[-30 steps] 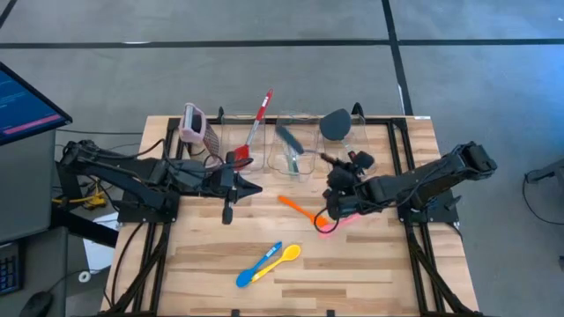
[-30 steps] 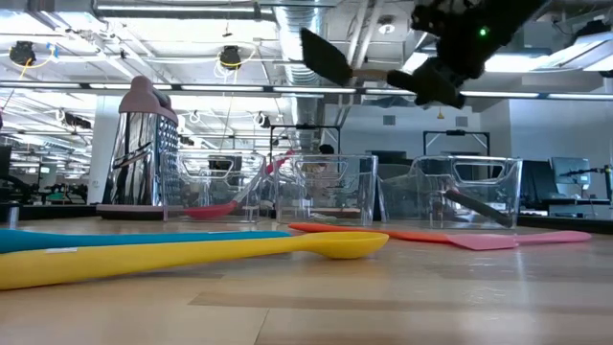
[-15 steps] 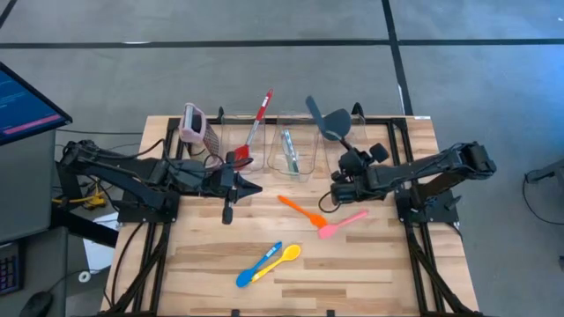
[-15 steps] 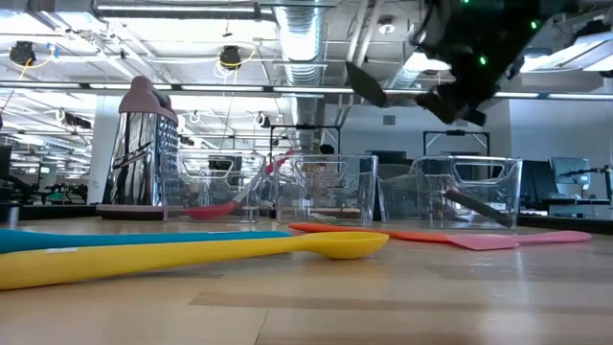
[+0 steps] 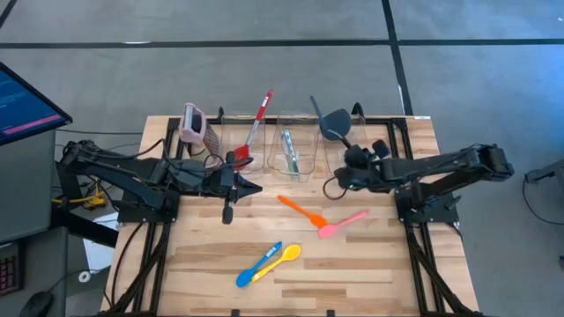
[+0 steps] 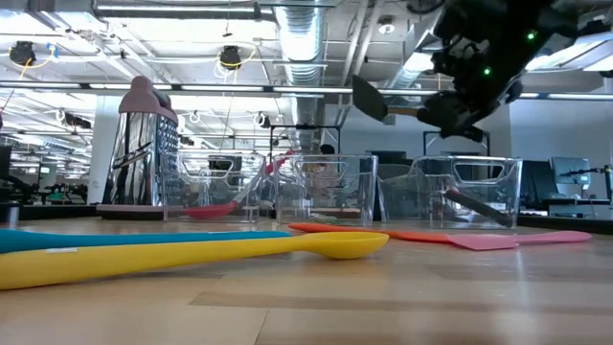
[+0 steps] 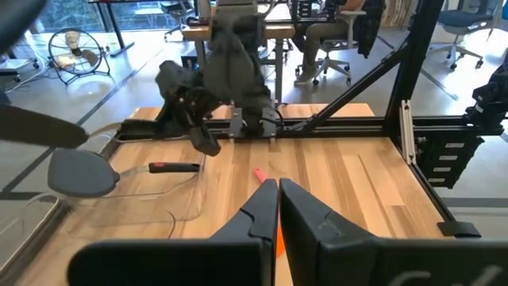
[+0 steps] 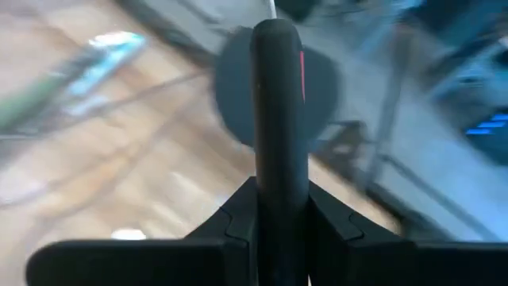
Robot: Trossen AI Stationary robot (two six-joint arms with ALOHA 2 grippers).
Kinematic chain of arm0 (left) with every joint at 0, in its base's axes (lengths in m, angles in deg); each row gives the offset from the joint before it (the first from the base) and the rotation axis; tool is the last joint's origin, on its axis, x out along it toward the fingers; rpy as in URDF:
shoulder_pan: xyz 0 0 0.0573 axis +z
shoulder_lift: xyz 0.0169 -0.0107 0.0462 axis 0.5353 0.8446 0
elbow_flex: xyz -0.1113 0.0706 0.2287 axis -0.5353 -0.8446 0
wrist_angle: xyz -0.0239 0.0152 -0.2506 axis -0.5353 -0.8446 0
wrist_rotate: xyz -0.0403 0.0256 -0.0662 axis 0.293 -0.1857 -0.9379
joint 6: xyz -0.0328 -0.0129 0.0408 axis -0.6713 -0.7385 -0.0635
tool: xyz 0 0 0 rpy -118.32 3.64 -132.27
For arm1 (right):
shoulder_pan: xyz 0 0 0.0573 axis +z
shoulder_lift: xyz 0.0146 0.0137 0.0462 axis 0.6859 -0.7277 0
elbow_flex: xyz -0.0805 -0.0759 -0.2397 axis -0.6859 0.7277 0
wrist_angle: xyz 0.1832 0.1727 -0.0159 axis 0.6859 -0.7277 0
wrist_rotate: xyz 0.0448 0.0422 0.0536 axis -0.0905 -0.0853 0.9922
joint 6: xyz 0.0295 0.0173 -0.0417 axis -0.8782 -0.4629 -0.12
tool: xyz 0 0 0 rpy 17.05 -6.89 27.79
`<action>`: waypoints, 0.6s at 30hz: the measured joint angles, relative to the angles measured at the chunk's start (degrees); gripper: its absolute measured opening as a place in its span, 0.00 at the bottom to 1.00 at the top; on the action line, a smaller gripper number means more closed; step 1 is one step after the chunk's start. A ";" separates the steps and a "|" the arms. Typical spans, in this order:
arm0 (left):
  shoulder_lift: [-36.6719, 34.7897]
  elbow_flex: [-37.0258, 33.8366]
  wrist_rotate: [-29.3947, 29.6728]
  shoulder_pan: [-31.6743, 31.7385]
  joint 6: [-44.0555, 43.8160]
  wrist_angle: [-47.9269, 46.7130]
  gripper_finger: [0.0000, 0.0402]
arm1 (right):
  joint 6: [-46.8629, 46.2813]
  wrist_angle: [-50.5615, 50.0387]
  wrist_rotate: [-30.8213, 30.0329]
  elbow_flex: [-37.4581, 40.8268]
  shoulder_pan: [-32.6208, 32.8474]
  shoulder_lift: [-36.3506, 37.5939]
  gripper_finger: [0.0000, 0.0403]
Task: Pick & Place Kitchen Items
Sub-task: Put the black spatula into the right transparent bin
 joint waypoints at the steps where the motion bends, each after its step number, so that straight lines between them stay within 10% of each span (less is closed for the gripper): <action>1: 0.00 0.00 -0.01 0.00 0.00 -0.06 0.01 | 3.05 3.78 2.77 1.26 -1.09 1.56 0.14; 7: 0.00 -0.02 -0.01 0.04 0.00 -0.01 0.01 | 14.18 19.58 14.81 7.14 -9.22 9.15 0.14; 18: 0.00 -0.02 1.86 1.17 0.00 -0.01 0.01 | 12.84 7.17 33.30 4.54 -26.27 9.72 0.14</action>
